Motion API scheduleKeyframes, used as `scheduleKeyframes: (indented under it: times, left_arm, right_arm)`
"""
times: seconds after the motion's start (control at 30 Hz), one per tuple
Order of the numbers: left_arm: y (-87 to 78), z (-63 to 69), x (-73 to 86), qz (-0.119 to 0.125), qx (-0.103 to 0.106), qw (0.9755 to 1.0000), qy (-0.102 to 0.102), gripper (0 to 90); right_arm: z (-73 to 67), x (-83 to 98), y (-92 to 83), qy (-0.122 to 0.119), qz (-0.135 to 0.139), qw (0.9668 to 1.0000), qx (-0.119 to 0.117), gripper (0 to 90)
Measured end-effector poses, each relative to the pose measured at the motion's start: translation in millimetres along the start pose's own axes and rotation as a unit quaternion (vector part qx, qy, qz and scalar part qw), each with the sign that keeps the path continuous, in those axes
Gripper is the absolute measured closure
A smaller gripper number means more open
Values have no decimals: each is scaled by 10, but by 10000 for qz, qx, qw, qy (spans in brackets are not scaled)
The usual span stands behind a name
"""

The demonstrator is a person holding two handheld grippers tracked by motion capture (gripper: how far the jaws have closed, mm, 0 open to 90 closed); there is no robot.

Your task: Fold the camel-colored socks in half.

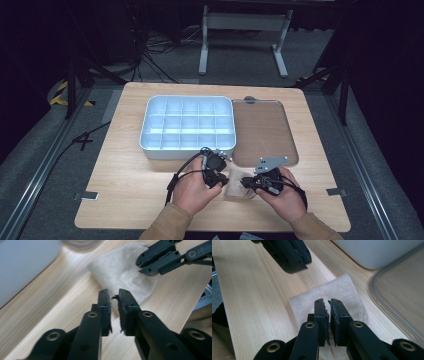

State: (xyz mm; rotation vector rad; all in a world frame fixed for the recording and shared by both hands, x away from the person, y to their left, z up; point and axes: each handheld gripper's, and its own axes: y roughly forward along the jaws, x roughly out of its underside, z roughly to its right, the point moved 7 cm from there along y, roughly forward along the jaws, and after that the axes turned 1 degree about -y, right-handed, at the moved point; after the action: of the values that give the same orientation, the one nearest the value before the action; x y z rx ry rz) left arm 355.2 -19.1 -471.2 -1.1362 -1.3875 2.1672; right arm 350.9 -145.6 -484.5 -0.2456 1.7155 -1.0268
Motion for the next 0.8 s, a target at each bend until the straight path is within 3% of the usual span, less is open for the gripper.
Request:
scheduleKeyframes:
  times: [0.1, 0.17, 0.3, 0.53, 0.7, 0.73, 0.77, 0.8]
  left_arm:
    - [137, 78, -57, -143, 70, 9995, 262, 844]
    - [200, 85, -65, -253, 17, 9991, 334, 850]
    - [306, 67, -41, -537, -33, 9979, 365, 855]
    - [386, 64, -16, -777, 11, 9964, 351, 853]
    - [333, 114, -70, -522, 126, 9976, 431, 829]
    - [258, 135, -135, -237, 122, 9983, 516, 830]
    - [258, 135, -135, -237, 122, 9983, 516, 831]
    - [227, 135, -171, -62, 68, 9984, 562, 831]
  right_arm:
    - [33, 76, -38, 90, 0, 9999, 66, 828]
    - [53, 106, -42, 96, 32, 9999, 83, 820]
    - [75, 174, -25, 123, 3, 9999, 86, 811]
    - [94, 279, -17, 55, -55, 9999, 90, 780]
    - [123, 345, 35, 35, -116, 9999, 79, 772]
    - [127, 345, 39, 2, -115, 9999, 75, 770]
    - [126, 340, 39, -13, -112, 9999, 78, 769]
    - [126, 340, 39, -13, -112, 9999, 78, 769]
